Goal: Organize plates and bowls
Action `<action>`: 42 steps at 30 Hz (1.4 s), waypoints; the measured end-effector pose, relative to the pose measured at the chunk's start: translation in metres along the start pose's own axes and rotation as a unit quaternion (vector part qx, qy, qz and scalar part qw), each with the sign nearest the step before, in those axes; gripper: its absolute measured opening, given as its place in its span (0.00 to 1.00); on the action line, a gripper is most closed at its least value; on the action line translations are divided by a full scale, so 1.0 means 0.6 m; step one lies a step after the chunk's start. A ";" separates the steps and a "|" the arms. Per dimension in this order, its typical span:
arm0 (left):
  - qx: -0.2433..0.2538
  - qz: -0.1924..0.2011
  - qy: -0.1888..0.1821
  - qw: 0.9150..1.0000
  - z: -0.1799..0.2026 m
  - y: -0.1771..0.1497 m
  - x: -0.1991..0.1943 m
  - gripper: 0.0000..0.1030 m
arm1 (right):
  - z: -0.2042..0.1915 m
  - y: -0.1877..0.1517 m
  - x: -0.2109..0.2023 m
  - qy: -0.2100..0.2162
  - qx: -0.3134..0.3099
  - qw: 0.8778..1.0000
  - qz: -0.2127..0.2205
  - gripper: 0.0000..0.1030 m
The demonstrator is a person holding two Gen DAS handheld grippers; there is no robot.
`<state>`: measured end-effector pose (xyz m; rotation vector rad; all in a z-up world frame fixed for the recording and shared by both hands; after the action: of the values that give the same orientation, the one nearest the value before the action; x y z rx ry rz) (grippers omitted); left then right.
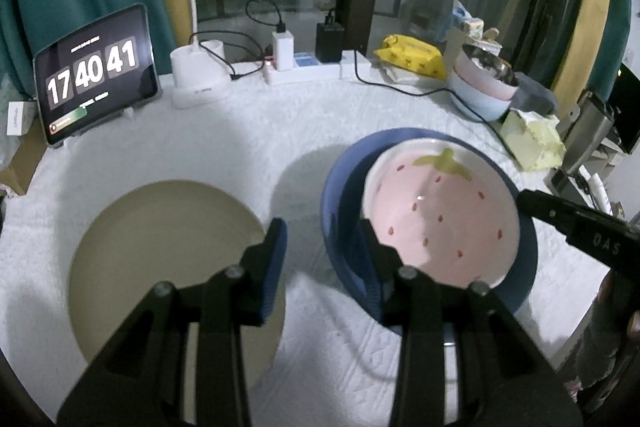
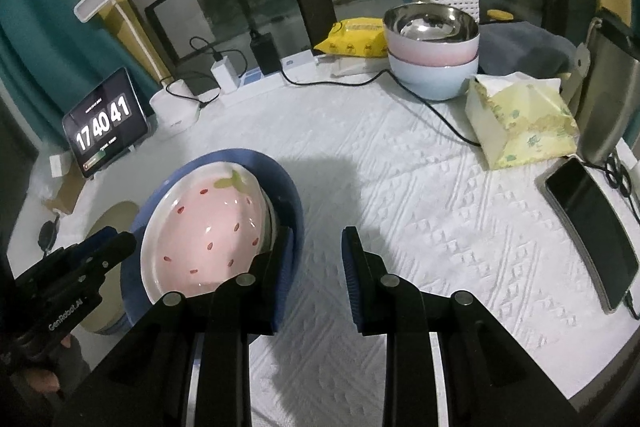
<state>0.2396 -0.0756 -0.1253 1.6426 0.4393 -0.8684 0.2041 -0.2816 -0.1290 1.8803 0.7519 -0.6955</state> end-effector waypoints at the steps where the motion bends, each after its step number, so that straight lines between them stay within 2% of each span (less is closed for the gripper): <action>1: 0.001 -0.002 0.001 1.000 -0.001 -0.001 0.001 0.36 | 0.000 -0.002 0.004 0.000 -0.002 1.000 -0.003 0.26; 8: 0.014 -0.019 0.001 1.000 0.003 -0.010 0.020 0.37 | -0.005 -0.011 0.022 -0.003 -0.013 1.000 -0.014 0.27; 14: 0.020 -0.019 0.012 1.000 0.002 -0.010 0.028 0.45 | 0.003 -0.012 0.034 -0.011 -0.008 1.000 -0.013 0.41; 16: 0.016 -0.019 0.007 1.000 -0.002 -0.010 0.030 0.46 | 0.009 -0.012 0.037 -0.021 -0.004 1.000 -0.010 0.53; 18: 0.021 -0.017 0.010 1.000 -0.002 -0.009 0.030 0.47 | 0.014 -0.013 0.040 -0.027 0.003 1.000 -0.009 0.59; 22: 0.042 -0.010 0.029 0.999 0.005 -0.008 0.028 0.48 | 0.019 -0.012 0.045 -0.018 0.012 1.000 -0.016 0.60; 32: 0.003 0.002 0.003 1.000 -0.007 -0.015 0.030 0.48 | 0.022 -0.013 0.046 -0.006 0.026 1.000 -0.009 0.60; 35: -0.001 0.009 0.002 1.000 -0.005 -0.016 0.029 0.45 | 0.018 -0.014 0.045 -0.003 0.025 1.000 -0.007 0.56; 38: 0.005 0.014 0.001 1.000 -0.001 -0.016 0.028 0.39 | 0.009 -0.017 0.042 0.000 0.019 1.000 -0.001 0.44; 40: 0.012 0.018 0.001 1.000 0.007 -0.014 0.026 0.31 | -0.002 -0.021 0.039 0.002 0.010 1.000 0.005 0.29; 41: 0.017 0.020 0.001 1.000 0.010 -0.014 0.024 0.25 | -0.009 -0.022 0.038 0.003 0.003 1.000 0.007 0.24; 42: 0.024 0.022 0.002 0.999 0.015 -0.013 0.023 0.18 | -0.014 -0.024 0.037 0.003 -0.002 1.000 0.008 0.16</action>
<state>0.2406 -0.0844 -0.1415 1.6914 0.3860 -0.8487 0.2091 -0.2643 -0.1501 1.8847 0.7403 -0.6773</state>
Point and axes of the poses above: each gripper's, at about its wrist camera, not at the fingertips, and x roughly the way its jaws point, z to its right, y to its top, the point moved 3 cm from there along x, roughly the way its jaws point, and after that the axes turned 11 degrees about x, right-handed, at the moved point
